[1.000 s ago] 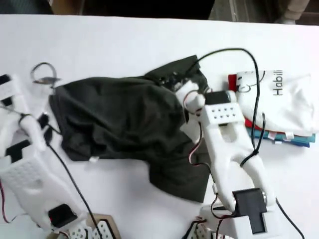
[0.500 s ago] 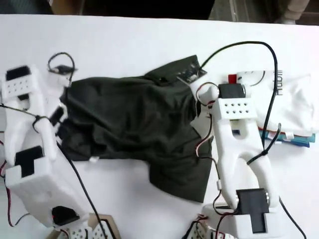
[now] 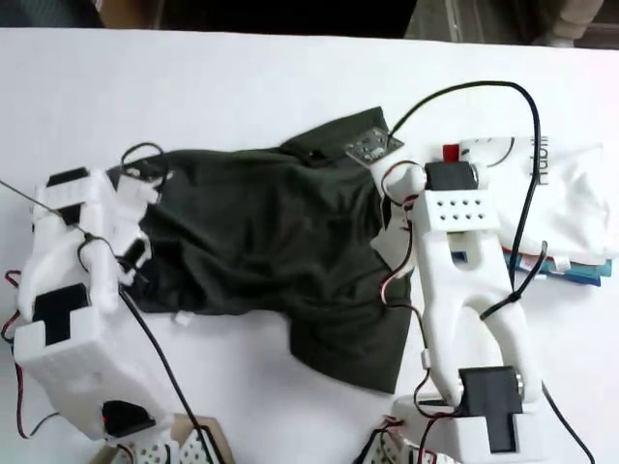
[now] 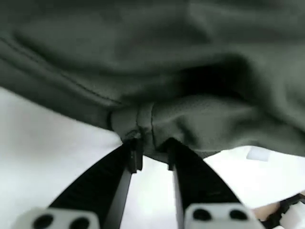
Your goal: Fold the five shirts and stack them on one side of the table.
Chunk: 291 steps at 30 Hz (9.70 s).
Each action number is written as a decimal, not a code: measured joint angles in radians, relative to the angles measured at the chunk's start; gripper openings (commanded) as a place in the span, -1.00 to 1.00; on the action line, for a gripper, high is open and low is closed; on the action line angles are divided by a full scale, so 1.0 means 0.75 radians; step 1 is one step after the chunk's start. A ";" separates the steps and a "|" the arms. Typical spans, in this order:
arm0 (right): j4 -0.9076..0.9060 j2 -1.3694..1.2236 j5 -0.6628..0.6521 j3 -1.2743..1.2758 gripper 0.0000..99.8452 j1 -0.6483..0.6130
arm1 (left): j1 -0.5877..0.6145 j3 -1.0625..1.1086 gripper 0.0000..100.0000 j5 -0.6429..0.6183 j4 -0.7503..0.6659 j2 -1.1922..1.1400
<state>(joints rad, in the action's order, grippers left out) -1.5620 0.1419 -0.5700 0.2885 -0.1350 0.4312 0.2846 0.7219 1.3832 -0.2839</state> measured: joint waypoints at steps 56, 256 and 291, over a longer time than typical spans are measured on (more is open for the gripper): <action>0.086 -0.284 0.080 -0.198 -0.41 -0.211 | 0.389 -0.311 -0.63 0.303 0.503 0.027; -0.016 0.000 -0.065 -1.270 -0.96 -0.213 | -0.031 -0.293 -0.95 0.035 0.499 0.646; -0.147 0.000 -0.065 -0.935 -0.96 -0.209 | -0.068 0.499 -0.63 0.241 0.205 0.651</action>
<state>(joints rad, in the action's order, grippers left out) -1.6724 0.1419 -0.6191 -0.4127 -0.2915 0.3805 0.6590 0.9030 1.5367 0.2041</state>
